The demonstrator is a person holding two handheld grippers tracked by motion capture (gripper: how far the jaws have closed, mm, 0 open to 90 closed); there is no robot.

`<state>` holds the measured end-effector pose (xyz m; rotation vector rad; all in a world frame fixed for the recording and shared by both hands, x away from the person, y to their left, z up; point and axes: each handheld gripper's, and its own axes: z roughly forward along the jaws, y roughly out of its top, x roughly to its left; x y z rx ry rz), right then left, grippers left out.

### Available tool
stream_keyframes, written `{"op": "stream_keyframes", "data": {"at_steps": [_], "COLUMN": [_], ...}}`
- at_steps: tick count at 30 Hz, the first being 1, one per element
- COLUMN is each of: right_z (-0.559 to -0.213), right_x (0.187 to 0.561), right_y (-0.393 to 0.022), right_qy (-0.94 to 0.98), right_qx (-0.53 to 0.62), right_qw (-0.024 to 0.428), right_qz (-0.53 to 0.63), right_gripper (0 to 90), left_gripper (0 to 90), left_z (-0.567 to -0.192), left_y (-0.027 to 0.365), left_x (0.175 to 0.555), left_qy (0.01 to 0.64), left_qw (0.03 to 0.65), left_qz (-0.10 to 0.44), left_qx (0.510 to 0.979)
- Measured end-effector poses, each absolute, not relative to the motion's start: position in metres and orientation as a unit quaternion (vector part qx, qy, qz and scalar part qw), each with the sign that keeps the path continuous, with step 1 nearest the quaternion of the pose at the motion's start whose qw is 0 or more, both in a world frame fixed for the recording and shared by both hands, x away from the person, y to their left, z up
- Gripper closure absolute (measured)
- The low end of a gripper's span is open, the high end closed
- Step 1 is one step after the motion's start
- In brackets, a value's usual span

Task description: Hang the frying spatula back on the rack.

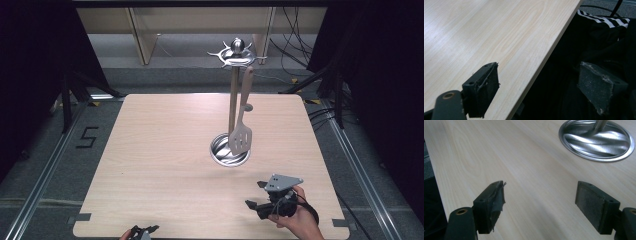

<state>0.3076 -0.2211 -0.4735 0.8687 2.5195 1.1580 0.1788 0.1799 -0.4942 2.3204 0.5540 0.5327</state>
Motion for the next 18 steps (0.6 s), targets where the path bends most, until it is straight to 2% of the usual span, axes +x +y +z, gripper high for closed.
{"op": "stream_keyframes", "data": {"at_steps": [18], "right_z": [-0.484], "right_x": [0.289], "right_y": [-0.225], "right_qy": [0.868], "right_qx": [0.291], "right_qw": [0.12], "right_qz": [0.384], "right_gripper": [23.5], "left_gripper": [15.9], "left_z": [-0.496], "left_y": [0.181], "left_x": [0.18], "left_qy": [0.212], "left_qw": [0.335], "left_qz": [0.203], "left_qx": [0.895]}}
